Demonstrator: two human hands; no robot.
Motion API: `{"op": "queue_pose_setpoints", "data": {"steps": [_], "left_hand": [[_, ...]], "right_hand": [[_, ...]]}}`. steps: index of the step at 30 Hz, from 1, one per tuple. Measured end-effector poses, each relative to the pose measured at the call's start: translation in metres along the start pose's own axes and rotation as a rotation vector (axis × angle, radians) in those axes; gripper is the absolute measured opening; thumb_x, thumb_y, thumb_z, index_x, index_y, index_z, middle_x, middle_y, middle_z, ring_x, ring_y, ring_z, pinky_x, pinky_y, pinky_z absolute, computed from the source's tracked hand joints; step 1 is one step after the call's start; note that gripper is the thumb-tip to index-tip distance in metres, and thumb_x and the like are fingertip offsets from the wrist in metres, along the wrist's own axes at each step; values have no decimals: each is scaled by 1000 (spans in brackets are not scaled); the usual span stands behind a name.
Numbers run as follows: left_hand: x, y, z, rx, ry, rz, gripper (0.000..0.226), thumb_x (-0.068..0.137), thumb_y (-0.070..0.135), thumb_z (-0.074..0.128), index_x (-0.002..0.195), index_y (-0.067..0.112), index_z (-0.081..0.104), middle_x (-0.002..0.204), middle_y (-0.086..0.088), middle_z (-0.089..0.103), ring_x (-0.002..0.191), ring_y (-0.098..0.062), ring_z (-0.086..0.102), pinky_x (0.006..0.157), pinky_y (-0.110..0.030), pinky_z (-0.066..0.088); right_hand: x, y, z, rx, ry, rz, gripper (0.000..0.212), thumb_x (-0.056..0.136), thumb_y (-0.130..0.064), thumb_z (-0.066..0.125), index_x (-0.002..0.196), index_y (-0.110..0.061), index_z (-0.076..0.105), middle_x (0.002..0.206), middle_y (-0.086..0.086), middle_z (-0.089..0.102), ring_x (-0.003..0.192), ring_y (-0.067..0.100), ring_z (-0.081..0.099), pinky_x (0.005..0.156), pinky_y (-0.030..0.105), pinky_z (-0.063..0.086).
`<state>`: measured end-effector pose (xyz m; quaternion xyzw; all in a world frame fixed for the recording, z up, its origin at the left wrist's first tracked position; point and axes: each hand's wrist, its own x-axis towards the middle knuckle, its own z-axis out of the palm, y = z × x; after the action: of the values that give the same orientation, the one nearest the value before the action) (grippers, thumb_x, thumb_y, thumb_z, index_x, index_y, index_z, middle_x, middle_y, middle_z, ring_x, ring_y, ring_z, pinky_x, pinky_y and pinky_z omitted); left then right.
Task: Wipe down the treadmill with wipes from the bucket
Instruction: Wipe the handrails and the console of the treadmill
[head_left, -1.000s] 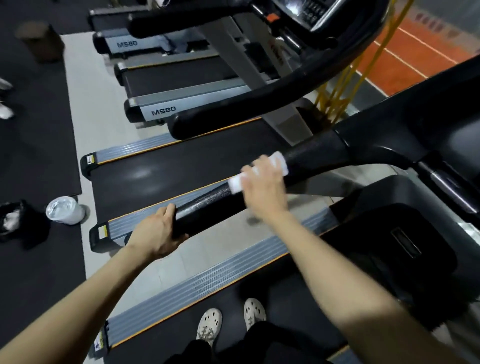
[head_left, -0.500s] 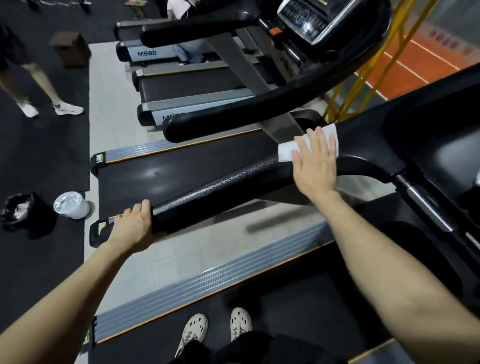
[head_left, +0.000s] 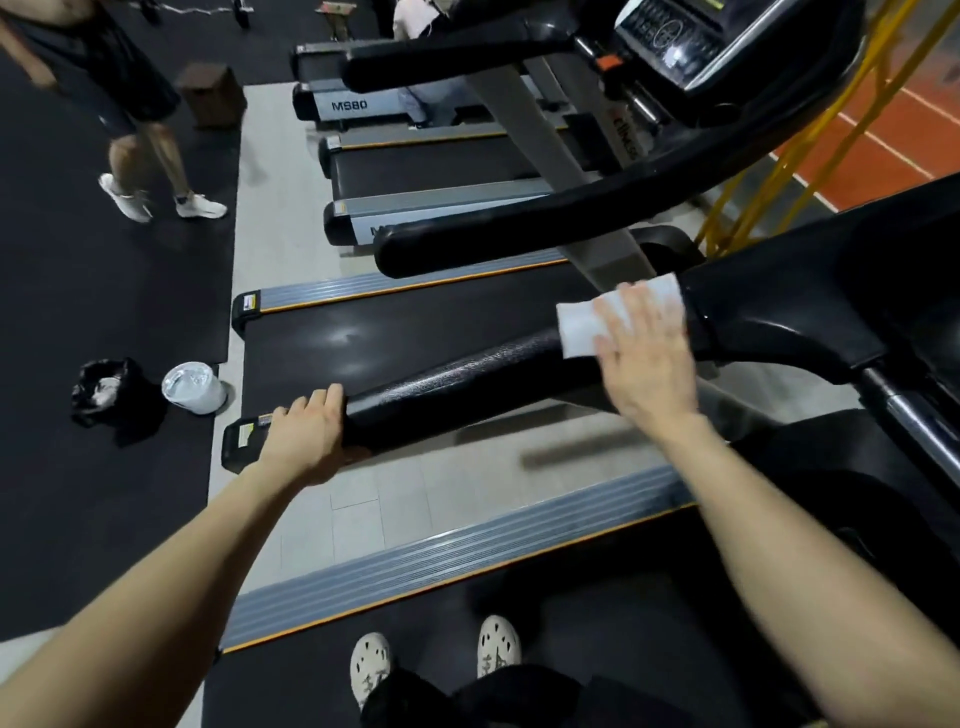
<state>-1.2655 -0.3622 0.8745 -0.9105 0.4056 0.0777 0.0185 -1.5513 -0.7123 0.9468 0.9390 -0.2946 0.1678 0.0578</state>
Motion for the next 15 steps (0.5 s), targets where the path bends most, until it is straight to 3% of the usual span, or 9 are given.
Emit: {"op": "queue_pose_setpoints", "data": {"steps": [3, 6, 8, 11, 13, 15], "left_hand": [[-5, -3, -1, 2, 51, 34, 80, 73, 80, 76, 114, 22, 40, 114, -4, 65, 107, -34, 65, 85, -49, 46], [-8, -12, -6, -108, 25, 99, 81, 71, 72, 82, 127, 25, 48, 120, -2, 67, 113, -32, 64, 90, -47, 45], [-10, -28, -10, -231, -37, 156, 87, 73, 60, 85, 145, 29, 48, 133, 0, 67, 122, -30, 63, 97, -44, 48], [-18, -62, -10, -324, -78, 132, 83, 77, 55, 82, 149, 33, 48, 137, 3, 68, 122, -28, 65, 96, -42, 53], [-27, -84, -2, -373, -106, 57, 78, 79, 57, 83, 146, 30, 51, 134, 2, 69, 121, -27, 65, 93, -40, 54], [-33, -99, 5, -429, -113, 34, 79, 80, 57, 86, 146, 29, 52, 135, 1, 69, 123, -27, 65, 94, -39, 53]], "right_hand": [[5, 7, -9, -80, -21, 171, 51, 113, -41, 31, 156, -18, 45, 168, 15, 33, 161, 33, 19, 131, 57, 8], [2, -75, 8, -51, -23, 233, 49, 113, -38, 29, 152, -15, 48, 163, 18, 38, 160, 37, 20, 131, 60, 6], [-9, -158, 25, 13, -77, 56, 45, 113, -37, 28, 145, -17, 52, 149, 14, 50, 151, 38, 34, 129, 59, 13], [-21, -280, 40, 95, -184, -204, 37, 111, -38, 36, 138, -21, 54, 128, 8, 54, 126, 37, 47, 126, 59, 17], [-24, -318, 45, 117, -225, -312, 37, 111, -38, 37, 139, -22, 54, 126, 9, 55, 120, 37, 50, 123, 58, 22], [-17, -306, 46, 101, -196, -380, 36, 111, -41, 36, 137, -24, 55, 123, 7, 56, 115, 35, 52, 116, 54, 32]]}}
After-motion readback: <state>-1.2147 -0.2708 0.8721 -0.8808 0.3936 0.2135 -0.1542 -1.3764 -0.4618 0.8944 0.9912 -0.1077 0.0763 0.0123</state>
